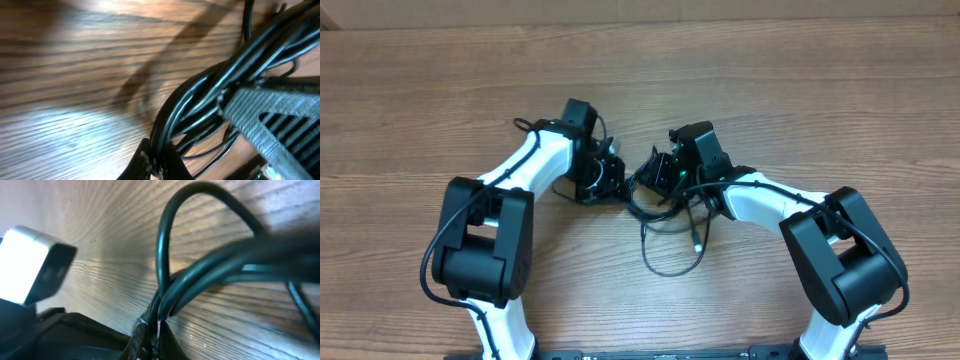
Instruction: Untangle cables
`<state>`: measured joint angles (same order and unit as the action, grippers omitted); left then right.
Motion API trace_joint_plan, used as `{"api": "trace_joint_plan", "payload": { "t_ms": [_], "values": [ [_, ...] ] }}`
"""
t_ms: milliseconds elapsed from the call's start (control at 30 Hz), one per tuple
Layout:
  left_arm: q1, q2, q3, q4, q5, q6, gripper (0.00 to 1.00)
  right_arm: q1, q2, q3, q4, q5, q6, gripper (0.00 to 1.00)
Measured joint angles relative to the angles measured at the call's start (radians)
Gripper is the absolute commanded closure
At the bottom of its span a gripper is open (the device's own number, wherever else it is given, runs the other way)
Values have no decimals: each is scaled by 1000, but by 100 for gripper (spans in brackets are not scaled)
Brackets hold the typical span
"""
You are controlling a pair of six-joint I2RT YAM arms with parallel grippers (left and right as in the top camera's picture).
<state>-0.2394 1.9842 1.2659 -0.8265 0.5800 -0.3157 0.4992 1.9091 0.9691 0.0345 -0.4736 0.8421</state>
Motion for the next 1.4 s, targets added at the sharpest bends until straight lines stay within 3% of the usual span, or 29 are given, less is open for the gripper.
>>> {"api": "trace_joint_plan", "payload": {
  "t_ms": [267,567,767,933,1067,1267,1400],
  "values": [
    [127,0,-3,-56,192,168,96,6,-14,13,-77,26,-61,96],
    [203,0,-3,-92,309,239,88,4,-18,22,-93,6,-112,96],
    [248,0,-3,-98,406,275,82,-48,-18,20,-140,4,-158,87],
    [240,0,-3,-91,344,259,75,-80,-18,32,-195,-111,-200,83],
    [212,0,-4,-91,267,229,67,-85,-18,98,-378,-148,-259,83],
    [123,0,-4,-90,132,153,61,-86,-18,231,-658,-83,-369,74],
    [54,0,-4,-87,38,94,60,-87,-18,267,-743,37,-410,66]
  ]
}}
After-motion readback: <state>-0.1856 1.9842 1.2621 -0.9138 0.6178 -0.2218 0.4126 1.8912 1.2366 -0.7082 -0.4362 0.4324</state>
